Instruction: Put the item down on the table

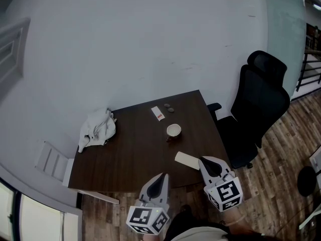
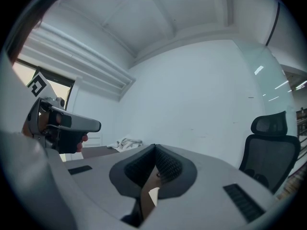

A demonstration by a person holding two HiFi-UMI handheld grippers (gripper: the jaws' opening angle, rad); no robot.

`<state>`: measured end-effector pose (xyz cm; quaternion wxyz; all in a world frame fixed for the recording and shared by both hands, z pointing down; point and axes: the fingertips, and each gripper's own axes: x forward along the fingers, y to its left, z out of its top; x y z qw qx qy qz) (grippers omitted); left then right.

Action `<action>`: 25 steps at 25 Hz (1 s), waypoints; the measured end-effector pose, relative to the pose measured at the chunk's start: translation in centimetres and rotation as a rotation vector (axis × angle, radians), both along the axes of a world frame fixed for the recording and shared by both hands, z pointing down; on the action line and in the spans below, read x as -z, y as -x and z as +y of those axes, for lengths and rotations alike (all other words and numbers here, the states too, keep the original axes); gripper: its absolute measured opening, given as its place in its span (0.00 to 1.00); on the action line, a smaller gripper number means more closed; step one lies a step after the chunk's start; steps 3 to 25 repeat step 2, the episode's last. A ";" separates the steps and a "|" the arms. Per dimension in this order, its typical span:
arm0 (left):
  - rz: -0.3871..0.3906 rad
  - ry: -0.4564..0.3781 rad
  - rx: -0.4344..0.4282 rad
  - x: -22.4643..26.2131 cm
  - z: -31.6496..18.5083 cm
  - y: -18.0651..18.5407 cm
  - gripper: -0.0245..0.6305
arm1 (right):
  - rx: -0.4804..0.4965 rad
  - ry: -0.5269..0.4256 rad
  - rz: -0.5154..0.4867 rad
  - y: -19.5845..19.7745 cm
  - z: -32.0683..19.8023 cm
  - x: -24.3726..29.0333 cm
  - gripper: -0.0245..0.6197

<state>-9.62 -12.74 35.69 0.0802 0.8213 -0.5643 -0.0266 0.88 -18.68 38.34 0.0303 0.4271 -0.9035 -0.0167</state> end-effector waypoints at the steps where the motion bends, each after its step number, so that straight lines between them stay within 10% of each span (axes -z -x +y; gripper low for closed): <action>1: 0.000 0.001 0.000 -0.1 -0.3 0.1 0.07 | -0.001 0.000 0.000 0.1 -0.3 -0.1 0.05; 25: 0.000 0.001 -0.001 -0.2 -0.5 0.2 0.07 | -0.001 0.000 -0.001 0.2 -0.6 -0.1 0.05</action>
